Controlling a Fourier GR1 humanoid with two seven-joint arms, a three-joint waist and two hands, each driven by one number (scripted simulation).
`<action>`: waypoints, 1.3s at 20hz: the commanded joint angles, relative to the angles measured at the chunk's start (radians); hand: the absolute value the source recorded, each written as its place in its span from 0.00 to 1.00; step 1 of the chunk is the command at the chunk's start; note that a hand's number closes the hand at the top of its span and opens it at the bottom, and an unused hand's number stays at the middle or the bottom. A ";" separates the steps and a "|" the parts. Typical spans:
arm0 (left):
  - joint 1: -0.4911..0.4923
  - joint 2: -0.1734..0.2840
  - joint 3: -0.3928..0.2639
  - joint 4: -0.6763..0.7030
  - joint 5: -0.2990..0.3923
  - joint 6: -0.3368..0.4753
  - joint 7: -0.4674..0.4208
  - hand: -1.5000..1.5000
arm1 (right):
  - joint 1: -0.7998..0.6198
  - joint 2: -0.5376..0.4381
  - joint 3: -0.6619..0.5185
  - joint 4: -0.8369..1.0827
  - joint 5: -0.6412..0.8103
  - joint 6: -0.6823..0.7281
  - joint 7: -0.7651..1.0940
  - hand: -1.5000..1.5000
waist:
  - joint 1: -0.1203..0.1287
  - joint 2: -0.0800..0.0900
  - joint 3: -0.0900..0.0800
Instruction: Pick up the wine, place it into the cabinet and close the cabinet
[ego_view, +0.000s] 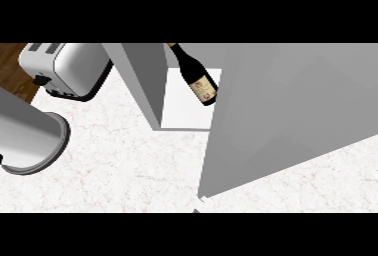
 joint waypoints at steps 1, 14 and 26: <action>-0.043 -0.022 -0.005 0.019 0.005 -0.008 0.021 0.00 | -0.214 0.122 0.076 0.110 0.019 -0.106 0.037 1.00 | 0.004 0.004 -0.001; -0.095 -0.050 0.011 0.035 -0.009 -0.003 0.077 0.00 | -0.721 0.126 -0.209 0.435 -0.321 -0.262 -0.003 1.00 | 0.027 0.009 0.001; -0.119 -0.096 0.065 0.030 -0.012 0.017 0.132 0.00 | -0.955 0.128 -0.341 0.929 -0.288 -0.160 -0.239 1.00 | 0.007 0.008 0.003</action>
